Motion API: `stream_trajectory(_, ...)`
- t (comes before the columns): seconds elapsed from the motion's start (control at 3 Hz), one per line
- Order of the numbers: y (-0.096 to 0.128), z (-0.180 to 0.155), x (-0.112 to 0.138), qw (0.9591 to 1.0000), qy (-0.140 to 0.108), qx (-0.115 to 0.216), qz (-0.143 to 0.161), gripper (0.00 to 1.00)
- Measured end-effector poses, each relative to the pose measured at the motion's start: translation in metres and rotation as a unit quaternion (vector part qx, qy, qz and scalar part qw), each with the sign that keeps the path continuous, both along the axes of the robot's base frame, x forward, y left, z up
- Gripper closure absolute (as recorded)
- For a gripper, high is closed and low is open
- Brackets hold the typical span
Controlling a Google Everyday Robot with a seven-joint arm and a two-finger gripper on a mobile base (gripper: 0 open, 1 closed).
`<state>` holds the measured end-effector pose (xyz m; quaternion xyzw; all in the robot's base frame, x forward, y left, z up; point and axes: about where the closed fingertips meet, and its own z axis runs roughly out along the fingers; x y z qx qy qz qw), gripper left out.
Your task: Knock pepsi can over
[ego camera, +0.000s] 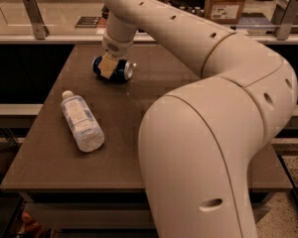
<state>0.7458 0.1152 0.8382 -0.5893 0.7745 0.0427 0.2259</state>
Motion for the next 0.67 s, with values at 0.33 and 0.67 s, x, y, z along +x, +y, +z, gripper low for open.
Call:
stream_trajectory(0.33, 0.0003, 0.0001, -0.0001, 1.0, 0.0, 0.0, 0.0, 0.36)
stream_trajectory(0.67, 0.0003, 0.0, -0.0001, 1.0, 0.001, 0.0, 0.0, 0.12)
